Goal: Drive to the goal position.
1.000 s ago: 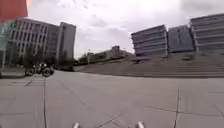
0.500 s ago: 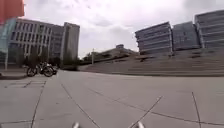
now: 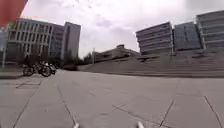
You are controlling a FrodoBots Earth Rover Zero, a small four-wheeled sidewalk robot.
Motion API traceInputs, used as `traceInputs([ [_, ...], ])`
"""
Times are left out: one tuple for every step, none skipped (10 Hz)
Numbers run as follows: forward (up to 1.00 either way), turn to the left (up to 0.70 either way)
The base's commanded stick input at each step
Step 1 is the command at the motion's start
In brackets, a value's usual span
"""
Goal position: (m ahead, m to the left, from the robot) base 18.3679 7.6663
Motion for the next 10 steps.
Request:
traceInputs([
  [0.7,0.01],
  [0.7,0.01],
  [0.7,0.01],
  [0.7,0.01],
  [0.7,0.01],
  [0.7,0.01],
  [0.7,0.01],
  [0.7,0.03],
  [0.7,0.04],
  [0.7,0.06],
])
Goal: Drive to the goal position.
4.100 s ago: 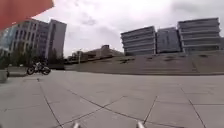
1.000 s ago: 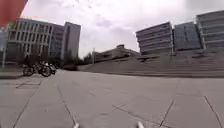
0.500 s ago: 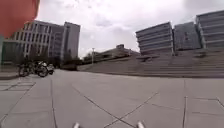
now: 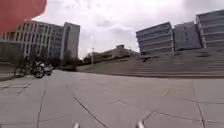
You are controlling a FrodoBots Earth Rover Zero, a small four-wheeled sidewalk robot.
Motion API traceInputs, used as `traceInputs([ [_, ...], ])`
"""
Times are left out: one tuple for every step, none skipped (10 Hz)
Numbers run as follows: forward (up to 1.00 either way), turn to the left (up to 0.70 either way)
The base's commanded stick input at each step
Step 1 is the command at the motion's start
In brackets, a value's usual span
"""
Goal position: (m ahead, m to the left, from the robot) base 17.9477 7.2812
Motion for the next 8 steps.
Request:
traceInputs([
  [0.7,0.11],
  [0.7,0.14],
  [0.7,0.14],
  [0.7,0.14],
  [0.7,0.14],
  [0.7,0.14],
  [0.7,0.14],
  [0.7,0.14],
])
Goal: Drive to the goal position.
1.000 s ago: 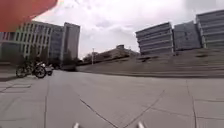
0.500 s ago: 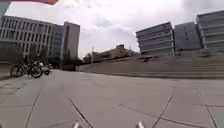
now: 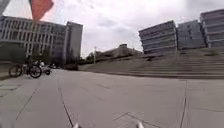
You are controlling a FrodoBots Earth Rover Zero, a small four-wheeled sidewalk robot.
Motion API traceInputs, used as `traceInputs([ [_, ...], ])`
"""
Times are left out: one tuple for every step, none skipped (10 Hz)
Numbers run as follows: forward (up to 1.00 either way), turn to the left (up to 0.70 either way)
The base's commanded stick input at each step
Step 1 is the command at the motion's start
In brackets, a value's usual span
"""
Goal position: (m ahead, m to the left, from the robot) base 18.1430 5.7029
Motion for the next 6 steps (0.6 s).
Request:
traceInputs([
  [0.7,0.14],
  [0.7,0.14],
  [0.7,0.14],
  [0.7,0.14],
  [0.7,0.14],
  [0.7,0.14],
])
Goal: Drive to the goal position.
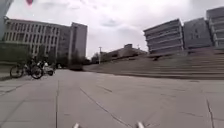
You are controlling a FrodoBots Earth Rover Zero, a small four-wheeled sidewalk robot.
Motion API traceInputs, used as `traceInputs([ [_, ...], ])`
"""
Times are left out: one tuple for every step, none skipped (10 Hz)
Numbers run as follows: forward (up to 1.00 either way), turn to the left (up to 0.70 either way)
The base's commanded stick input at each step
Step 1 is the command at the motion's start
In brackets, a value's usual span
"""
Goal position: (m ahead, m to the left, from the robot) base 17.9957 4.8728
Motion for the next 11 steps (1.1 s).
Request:
traceInputs([
  [0.7,0.14],
  [0.7,0.14],
  [0.7,0.14],
  [0.7,0.03],
  [0.7,0.0],
  [0.7,0.0],
  [0.7,0.0],
  [0.7,0.0],
  [0.7,0.01],
  [0.7,0.09],
  [0.7,0.12],
])
